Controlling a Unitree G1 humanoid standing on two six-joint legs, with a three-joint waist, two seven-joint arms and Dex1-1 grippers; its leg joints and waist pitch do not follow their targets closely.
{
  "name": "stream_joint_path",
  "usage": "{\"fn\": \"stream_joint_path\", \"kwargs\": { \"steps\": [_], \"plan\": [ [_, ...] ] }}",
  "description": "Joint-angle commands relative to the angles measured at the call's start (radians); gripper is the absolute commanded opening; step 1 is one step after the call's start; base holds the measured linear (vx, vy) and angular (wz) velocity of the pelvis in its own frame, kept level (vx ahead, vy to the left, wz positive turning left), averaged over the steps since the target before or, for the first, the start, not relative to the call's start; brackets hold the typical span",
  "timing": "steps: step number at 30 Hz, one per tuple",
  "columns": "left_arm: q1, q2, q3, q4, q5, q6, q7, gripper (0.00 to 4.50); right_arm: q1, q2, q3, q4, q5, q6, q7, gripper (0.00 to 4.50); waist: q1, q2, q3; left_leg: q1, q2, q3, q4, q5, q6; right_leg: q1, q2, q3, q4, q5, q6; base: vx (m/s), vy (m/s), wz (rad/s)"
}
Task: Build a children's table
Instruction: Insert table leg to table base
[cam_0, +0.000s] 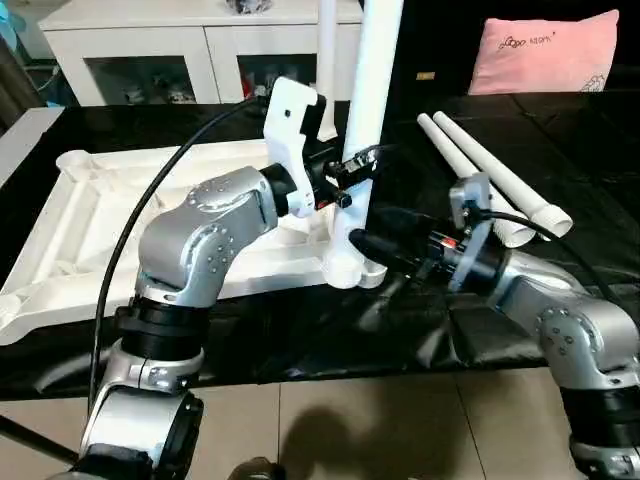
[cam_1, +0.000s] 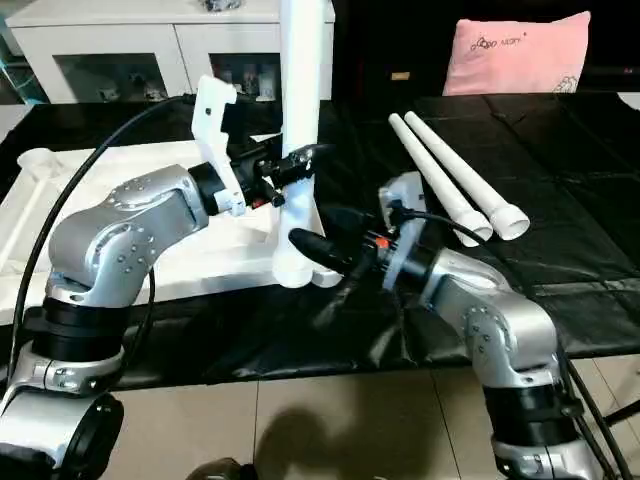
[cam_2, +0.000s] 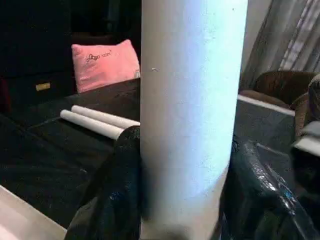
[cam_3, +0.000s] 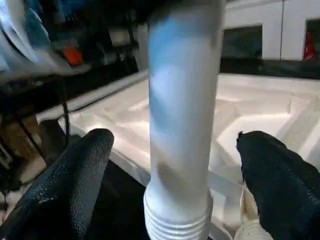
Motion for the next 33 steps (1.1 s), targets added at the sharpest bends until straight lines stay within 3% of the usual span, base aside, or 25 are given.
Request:
{"fn": "stream_joint_path", "kwargs": {
  "steps": [1, 3, 18, 29, 33],
  "plan": [
    [-0.022, 0.003, -0.011, -0.019, 0.014, -0.014, 0.006, 1.84, -0.017, 0.008, 0.009, 0.017, -0.021, -0.009, -0.015, 4.31, -0.001, -0.017, -0.079, 0.025, 0.044, -0.023, -0.058, -0.110, 0.043, 0.046, -0.049, 0.037, -0.061, -0.112, -0.207, 0.000, 0.000, 0.00],
    [-0.022, 0.001, -0.016, -0.023, 0.017, -0.016, 0.006, 1.84, -0.029, 0.018, 0.009, 0.032, -0.031, -0.014, -0.030, 4.31, -0.001, -0.016, -0.080, 0.026, 0.044, -0.023, -0.057, -0.103, 0.046, 0.046, -0.048, 0.036, -0.060, -0.102, -0.210, 0.000, 0.000, 0.00],
    [-0.033, -0.008, -0.028, -0.027, 0.018, -0.005, -0.011, 1.84, -0.082, 0.061, 0.076, 0.131, -0.096, -0.055, 0.010, 3.03, -0.003, -0.017, -0.081, 0.025, 0.044, -0.023, -0.056, -0.112, 0.049, 0.047, -0.049, 0.036, -0.057, -0.096, -0.222, 0.000, 0.000, 0.00],
    [-0.036, -0.010, -0.026, -0.026, 0.015, 0.000, -0.021, 1.84, -0.105, 0.073, 0.070, 0.188, -0.107, -0.066, 0.031, 2.00, -0.002, -0.018, -0.081, 0.025, 0.044, -0.022, -0.054, -0.100, 0.055, 0.047, -0.049, 0.037, -0.055, -0.079, -0.225, 0.000, 0.000, 0.00],
    [-0.037, -0.010, -0.024, -0.024, 0.016, 0.001, -0.020, 1.84, -0.104, 0.073, 0.068, 0.193, -0.101, -0.067, 0.036, 1.95, -0.002, -0.017, -0.080, 0.025, 0.044, -0.023, -0.055, -0.106, 0.054, 0.047, -0.049, 0.037, -0.056, -0.090, -0.225, 0.000, 0.000, 0.00]
  ]
}}
